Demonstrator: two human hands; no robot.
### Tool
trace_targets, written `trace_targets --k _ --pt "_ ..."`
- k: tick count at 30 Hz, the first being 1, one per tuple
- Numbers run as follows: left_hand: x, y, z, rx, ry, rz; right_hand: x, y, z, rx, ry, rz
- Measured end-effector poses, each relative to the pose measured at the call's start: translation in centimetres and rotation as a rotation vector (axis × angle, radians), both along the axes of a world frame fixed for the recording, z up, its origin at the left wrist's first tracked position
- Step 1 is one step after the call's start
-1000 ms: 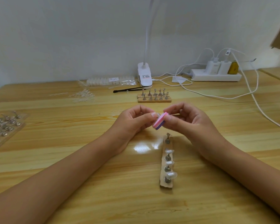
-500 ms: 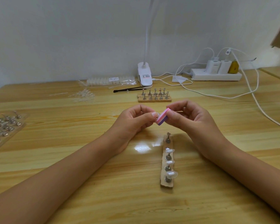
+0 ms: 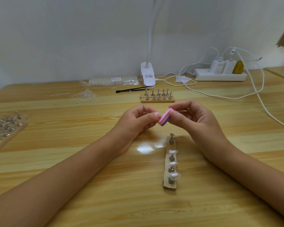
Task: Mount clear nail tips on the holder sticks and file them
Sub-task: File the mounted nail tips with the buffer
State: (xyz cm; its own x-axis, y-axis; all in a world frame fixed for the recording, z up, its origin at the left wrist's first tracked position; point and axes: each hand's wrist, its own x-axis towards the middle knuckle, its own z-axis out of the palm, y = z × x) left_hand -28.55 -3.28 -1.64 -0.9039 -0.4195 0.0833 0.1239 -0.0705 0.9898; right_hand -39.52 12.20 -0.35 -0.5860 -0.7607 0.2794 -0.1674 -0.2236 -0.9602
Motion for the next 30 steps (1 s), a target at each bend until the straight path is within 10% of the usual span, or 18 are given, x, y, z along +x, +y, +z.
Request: trace_targets --k 30 --pt "0.12 0.01 0.22 -0.033 -0.014 -0.019 -0.23 0.04 0.2 -0.012 0.015 0.009"
